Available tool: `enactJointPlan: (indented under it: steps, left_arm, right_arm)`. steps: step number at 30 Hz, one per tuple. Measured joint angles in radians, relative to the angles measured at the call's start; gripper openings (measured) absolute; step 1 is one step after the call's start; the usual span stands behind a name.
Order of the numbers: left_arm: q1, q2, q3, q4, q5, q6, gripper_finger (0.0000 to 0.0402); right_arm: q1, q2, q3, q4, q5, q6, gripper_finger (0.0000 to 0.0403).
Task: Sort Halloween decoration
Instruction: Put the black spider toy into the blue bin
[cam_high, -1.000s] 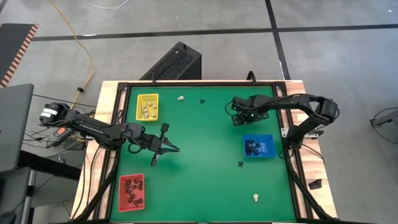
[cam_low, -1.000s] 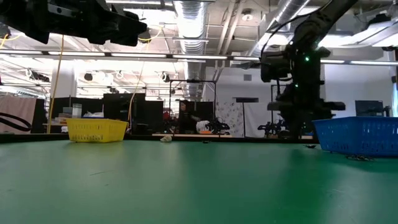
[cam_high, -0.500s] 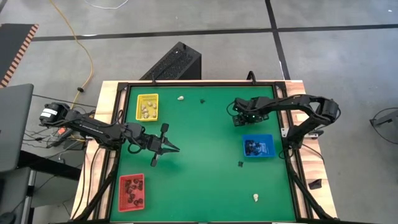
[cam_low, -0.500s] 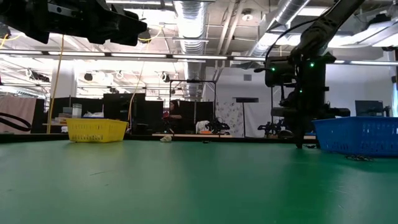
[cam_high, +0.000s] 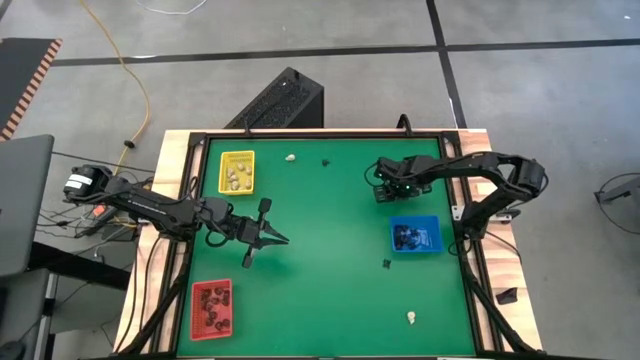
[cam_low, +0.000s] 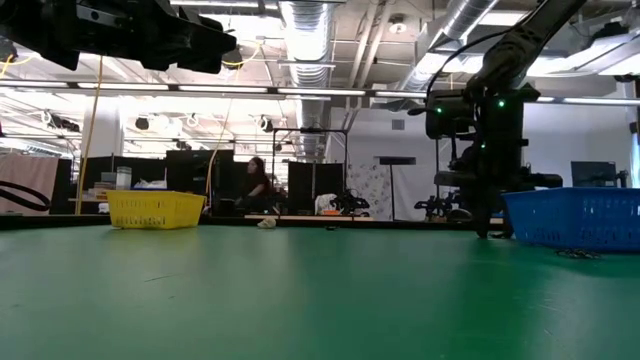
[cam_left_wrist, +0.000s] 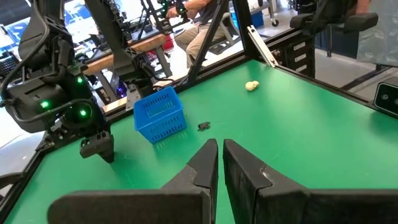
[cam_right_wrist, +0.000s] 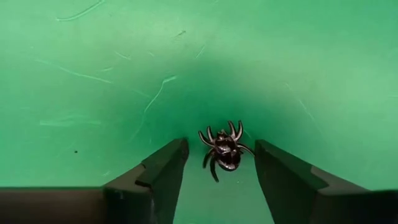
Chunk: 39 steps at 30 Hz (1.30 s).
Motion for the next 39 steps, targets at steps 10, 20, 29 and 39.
enactJointPlan:
  steps: [10,20,29,39]
  left_arm:
    - [0.000,0.000,0.000,0.000,0.000,0.000,0.0015]
    - [0.000,0.000,0.000,0.000,0.000,0.000,0.0015]
    - [0.000,0.000,0.000,0.000,0.000,0.000,0.0015]
    - [0.000,0.000,0.000,0.001,0.004,-0.005,0.0015]
  right_arm:
    - [0.003,0.001,-0.001,-0.023,0.002,0.002,0.0162]
    - [0.011,-0.007,0.003,-0.036,0.002,-0.001,0.0134]
    - [0.044,-0.121,0.030,-0.057,0.001,0.000,0.0132]
    - [0.073,-0.154,0.016,-0.094,0.076,0.102,0.0142]
